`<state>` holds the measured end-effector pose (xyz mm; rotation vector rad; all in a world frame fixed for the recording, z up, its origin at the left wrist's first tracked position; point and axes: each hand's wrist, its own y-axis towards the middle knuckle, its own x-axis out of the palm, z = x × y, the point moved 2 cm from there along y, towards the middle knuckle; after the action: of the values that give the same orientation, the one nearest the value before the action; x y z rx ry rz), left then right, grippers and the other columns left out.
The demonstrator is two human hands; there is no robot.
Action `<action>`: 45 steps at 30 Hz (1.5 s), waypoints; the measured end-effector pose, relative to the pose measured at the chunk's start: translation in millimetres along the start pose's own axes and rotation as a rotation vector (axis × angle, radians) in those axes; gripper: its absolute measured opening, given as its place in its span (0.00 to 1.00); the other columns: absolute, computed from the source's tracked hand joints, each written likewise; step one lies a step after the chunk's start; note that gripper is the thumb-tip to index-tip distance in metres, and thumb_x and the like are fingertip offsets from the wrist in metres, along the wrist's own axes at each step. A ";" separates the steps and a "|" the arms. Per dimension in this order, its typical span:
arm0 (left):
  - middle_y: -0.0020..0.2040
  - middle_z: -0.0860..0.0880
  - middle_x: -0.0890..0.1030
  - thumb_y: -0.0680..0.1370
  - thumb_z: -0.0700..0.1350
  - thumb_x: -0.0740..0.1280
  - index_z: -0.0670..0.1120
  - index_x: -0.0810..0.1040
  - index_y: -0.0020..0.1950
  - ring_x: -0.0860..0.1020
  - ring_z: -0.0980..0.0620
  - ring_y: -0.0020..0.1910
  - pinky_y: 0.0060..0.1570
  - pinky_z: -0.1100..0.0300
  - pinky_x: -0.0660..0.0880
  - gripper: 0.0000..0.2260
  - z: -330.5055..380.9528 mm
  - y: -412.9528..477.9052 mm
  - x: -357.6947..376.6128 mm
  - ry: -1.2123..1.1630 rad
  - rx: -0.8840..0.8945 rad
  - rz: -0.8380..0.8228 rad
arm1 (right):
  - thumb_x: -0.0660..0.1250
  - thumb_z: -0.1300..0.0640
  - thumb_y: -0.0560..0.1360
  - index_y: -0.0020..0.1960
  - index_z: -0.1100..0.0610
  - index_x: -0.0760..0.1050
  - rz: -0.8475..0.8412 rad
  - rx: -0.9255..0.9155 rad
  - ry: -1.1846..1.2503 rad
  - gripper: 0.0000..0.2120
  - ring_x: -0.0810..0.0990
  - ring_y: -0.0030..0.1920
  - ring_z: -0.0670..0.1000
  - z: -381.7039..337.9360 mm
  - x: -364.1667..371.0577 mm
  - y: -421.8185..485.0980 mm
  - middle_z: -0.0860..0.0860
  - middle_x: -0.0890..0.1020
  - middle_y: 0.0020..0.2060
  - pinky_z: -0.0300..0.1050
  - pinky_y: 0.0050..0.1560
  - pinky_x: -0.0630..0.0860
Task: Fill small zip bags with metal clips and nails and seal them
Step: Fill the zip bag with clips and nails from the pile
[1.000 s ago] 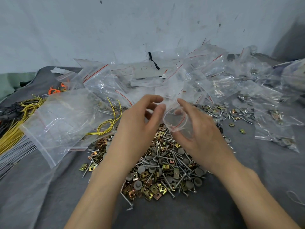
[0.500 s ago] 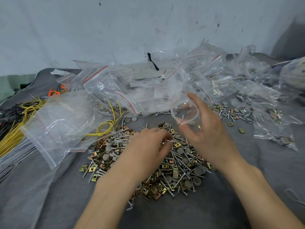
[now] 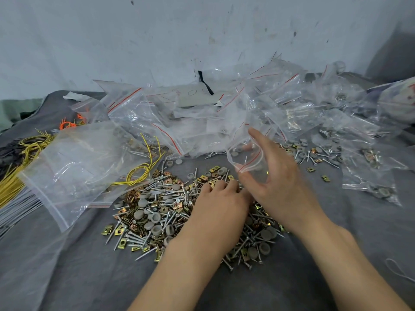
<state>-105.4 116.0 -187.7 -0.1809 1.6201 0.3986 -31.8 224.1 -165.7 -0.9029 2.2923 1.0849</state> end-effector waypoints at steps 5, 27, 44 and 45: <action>0.65 0.47 0.70 0.82 0.50 0.61 0.50 0.70 0.68 0.69 0.43 0.64 0.59 0.48 0.65 0.15 2.6 -2.1 -0.8 -0.009 -0.049 -0.018 | 0.59 0.41 0.74 0.78 0.47 0.59 -0.019 -0.002 -0.002 0.33 0.73 0.66 0.44 0.7 -1.3 -0.5 0.42 0.77 0.64 0.52 0.71 0.66; 0.55 0.55 0.81 0.82 0.49 0.60 0.53 0.76 0.57 0.77 0.52 0.56 0.55 0.53 0.73 0.07 -22.3 -2.2 -17.8 -0.363 -0.030 0.060 | 0.60 0.42 0.75 0.78 0.46 0.59 0.006 -0.015 -0.043 0.32 0.72 0.64 0.43 2.1 -2.6 0.3 0.42 0.76 0.65 0.47 0.69 0.66; 0.39 0.54 0.81 0.82 0.41 0.63 0.56 0.81 0.51 0.78 0.56 0.39 0.40 0.63 0.73 0.11 -49.8 -14.9 -34.6 -1.126 -0.282 0.425 | 0.59 0.39 0.76 0.77 0.46 0.58 0.004 -0.045 -0.046 0.32 0.74 0.62 0.46 1.4 1.1 -2.5 0.42 0.78 0.60 0.51 0.69 0.67; 0.38 0.56 0.81 0.82 0.41 0.63 0.55 0.81 0.53 0.78 0.59 0.39 0.40 0.67 0.73 0.11 -49.8 -14.7 -35.1 -1.145 -0.286 0.420 | 0.59 0.39 0.76 0.77 0.46 0.58 0.007 -0.045 -0.045 0.32 0.73 0.62 0.45 1.1 0.9 -2.4 0.42 0.78 0.60 0.51 0.69 0.67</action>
<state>-143.3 80.1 -152.9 0.1701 0.4499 0.8615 -30.6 223.5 -168.1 -0.8797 2.2447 1.1530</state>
